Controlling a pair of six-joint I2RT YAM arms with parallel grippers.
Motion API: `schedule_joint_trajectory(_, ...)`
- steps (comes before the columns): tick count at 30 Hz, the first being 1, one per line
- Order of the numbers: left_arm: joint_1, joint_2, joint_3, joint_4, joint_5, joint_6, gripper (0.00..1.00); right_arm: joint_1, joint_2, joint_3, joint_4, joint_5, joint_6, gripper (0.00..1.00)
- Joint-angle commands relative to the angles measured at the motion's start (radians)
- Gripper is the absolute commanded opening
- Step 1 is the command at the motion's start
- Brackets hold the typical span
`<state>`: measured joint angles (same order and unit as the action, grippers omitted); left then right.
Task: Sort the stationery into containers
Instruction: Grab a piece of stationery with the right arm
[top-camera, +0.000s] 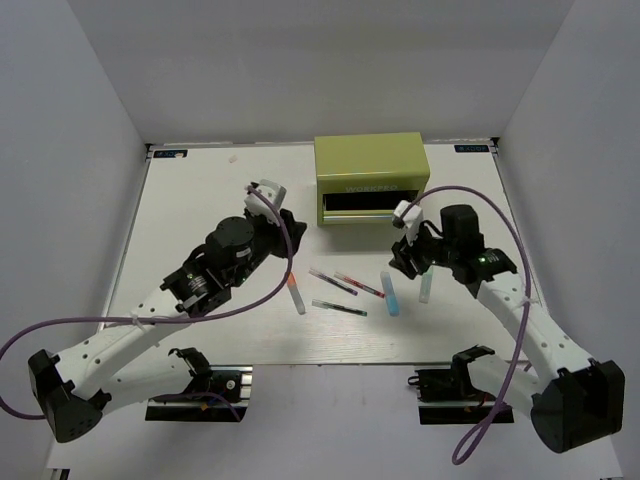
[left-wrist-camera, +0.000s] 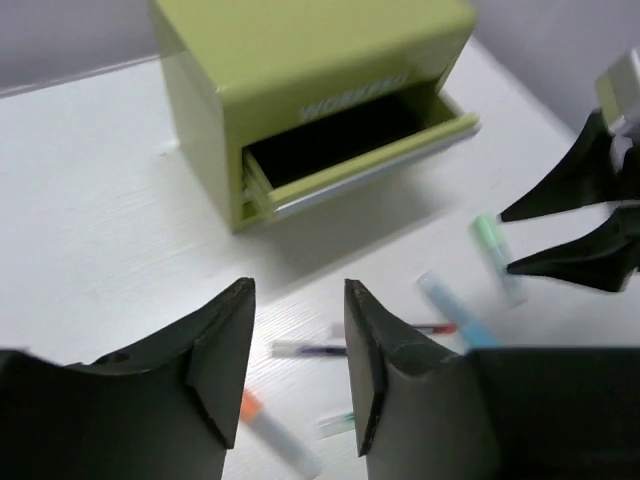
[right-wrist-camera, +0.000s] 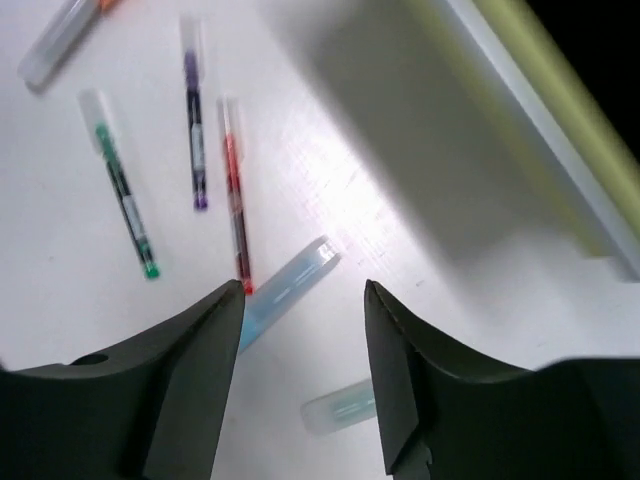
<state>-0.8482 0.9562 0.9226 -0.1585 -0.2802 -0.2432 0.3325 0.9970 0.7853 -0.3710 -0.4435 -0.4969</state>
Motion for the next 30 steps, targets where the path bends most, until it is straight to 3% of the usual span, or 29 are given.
schedule_joint_trajectory(1,-0.018,0.004,-0.031,-0.095,-0.039,0.147,0.47,0.046,0.054,-0.018,-0.072,0.089,0.110,0.58)
schedule_joint_trajectory(4,-0.018,-0.040,-0.083,-0.056,0.039,0.159,0.47,0.092,0.126,-0.027,-0.075,0.172,0.152,0.66)
schedule_joint_trajectory(8,-0.018,-0.053,-0.122,-0.038,0.030,0.136,0.79,0.141,0.195,-0.066,-0.031,0.312,0.190,0.76)
schedule_joint_trajectory(10,-0.018,-0.053,-0.131,-0.027,0.068,0.127,0.83,0.149,0.218,-0.057,-0.020,0.348,0.198,0.79)
schedule_joint_trajectory(18,-0.018,0.010,-0.131,-0.027,0.128,0.099,0.90,0.200,0.304,-0.078,0.020,0.440,0.219,0.82)
schedule_joint_trajectory(30,-0.018,-0.030,-0.140,-0.018,0.110,0.090,0.91,0.249,0.407,-0.077,0.055,0.506,0.228,0.73)
